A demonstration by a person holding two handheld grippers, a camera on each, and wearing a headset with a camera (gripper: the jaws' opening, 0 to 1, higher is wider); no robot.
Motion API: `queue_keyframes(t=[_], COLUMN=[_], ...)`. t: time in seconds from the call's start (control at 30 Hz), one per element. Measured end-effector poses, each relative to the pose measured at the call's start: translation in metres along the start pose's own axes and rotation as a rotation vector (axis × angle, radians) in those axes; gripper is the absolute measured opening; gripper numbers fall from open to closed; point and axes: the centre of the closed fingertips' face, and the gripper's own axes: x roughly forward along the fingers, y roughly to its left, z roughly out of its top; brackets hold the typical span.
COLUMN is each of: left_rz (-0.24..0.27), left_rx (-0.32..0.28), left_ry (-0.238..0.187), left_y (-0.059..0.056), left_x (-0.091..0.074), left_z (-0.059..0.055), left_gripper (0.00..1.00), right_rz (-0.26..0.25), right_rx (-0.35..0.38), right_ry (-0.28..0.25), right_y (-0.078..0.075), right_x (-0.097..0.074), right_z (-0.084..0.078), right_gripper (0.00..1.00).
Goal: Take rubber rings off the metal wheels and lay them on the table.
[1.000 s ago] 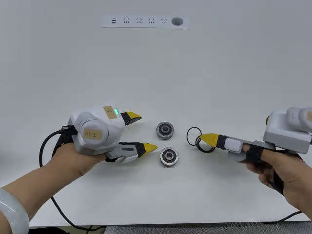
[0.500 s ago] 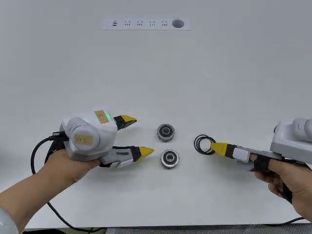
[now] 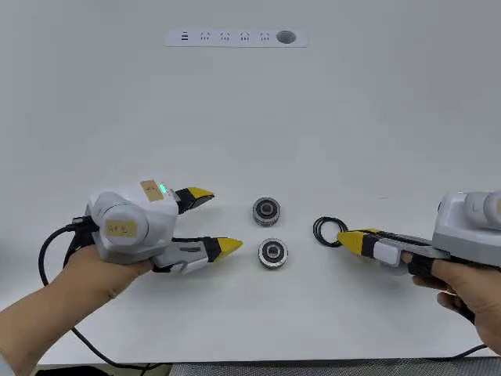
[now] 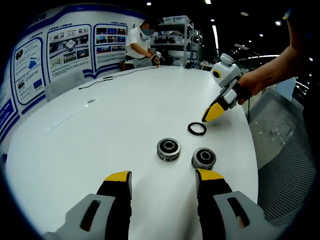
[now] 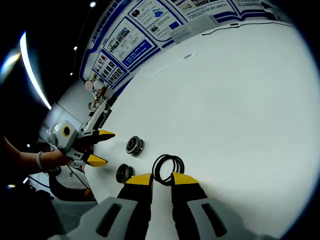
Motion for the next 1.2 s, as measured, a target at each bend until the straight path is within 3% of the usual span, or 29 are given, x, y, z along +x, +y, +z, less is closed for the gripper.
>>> queue_keyframes(t=[0.2, 0.33, 0.73, 0.9, 1.2], left_rz=[-0.010, -0.030, -0.070, -0.068, -0.044], left_rx=[-0.012, -0.020, -0.061, -0.064, -0.086], left_ry=[-0.028, -0.055, -0.078, -0.070, -0.088], left_y=[-0.004, -0.010, -0.024, -0.028, -0.036], left_x=[-0.005, -0.009, -0.021, -0.025, -0.037], left_z=[0.005, 0.009, 0.005, 0.001, -0.005], left_gripper=[0.53, 0.56, 0.65, 0.70, 0.75], right_rz=[0.002, 0.024, 0.070, 0.059, 0.023], right_rx=[-0.073, -0.141, -0.414, -0.522, -0.593], right_ry=[0.003, 0.007, 0.040, 0.063, 0.087], right_y=[0.002, 0.011, 0.031, 0.035, 0.034], right_x=[-0.003, -0.004, -0.004, -0.004, -0.012], right_z=[0.000, -0.001, -0.012, -0.021, -0.032], right_gripper=[0.21, 0.31, 0.59, 0.71, 0.80])
